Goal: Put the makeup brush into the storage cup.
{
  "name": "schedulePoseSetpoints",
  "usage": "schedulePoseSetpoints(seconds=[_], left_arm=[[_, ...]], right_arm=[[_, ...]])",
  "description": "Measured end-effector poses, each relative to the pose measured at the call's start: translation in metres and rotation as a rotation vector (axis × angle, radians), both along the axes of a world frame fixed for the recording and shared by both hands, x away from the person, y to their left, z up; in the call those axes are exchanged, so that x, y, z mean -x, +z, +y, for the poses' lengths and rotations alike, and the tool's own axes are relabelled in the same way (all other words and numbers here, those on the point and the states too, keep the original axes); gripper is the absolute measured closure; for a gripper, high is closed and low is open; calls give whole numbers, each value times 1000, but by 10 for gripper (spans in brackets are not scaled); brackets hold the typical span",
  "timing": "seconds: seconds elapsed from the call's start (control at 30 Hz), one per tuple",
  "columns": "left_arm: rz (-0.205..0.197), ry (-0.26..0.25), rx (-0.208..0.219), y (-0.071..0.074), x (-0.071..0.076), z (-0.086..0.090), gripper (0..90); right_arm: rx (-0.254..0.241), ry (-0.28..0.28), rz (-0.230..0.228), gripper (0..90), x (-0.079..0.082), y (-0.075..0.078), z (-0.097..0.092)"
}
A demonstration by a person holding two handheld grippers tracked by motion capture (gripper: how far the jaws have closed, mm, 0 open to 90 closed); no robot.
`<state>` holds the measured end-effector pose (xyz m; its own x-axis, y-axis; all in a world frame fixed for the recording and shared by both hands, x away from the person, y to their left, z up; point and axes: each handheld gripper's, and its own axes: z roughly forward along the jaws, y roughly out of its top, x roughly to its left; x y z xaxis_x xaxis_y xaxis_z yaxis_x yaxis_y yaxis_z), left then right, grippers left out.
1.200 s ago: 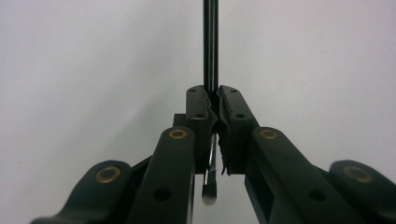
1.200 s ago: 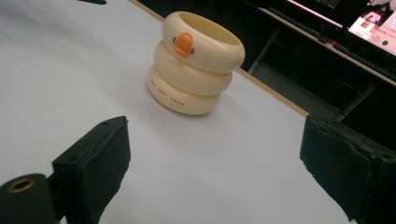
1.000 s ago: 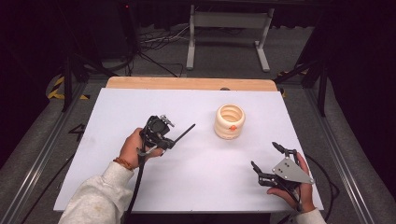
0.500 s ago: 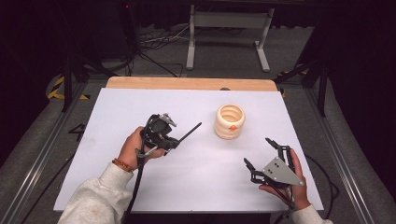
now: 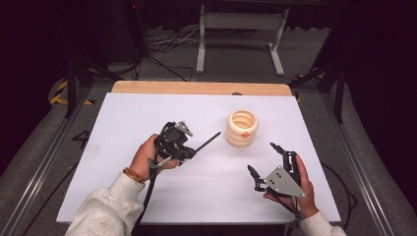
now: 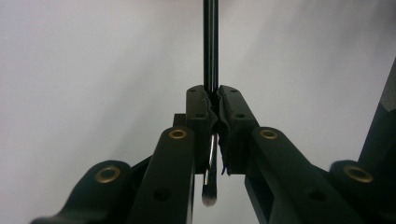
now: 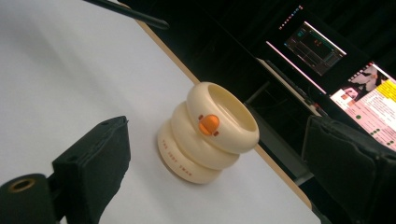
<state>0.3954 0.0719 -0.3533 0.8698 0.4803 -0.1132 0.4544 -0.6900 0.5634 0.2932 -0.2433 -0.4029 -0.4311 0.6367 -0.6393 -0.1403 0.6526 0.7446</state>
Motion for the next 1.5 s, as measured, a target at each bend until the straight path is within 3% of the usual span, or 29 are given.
schedulePoseSetpoints(seconds=[0.5,0.77,0.97,1.1,1.2,1.3,1.5], left_arm=[[25,-54,-30,-7,0,-26,836],[25,-83,-74,-13,-2,-43,836],[22,-86,-85,-13,-6,-50,836],[22,-92,-88,-12,-9,-56,836],[22,-105,-110,-11,-9,-61,836],[21,-122,-134,-12,-9,-66,836],[20,-133,-172,-14,-8,-72,836]], right_arm=[[111,41,-34,124,-4,-6,30],[172,55,-40,134,-8,-14,43],[203,60,-47,149,-12,-18,53],[249,67,-55,164,-16,-22,61],[263,69,-60,178,-17,-23,63],[318,69,-70,210,-19,-25,67],[373,75,-71,251,-19,-31,75]])
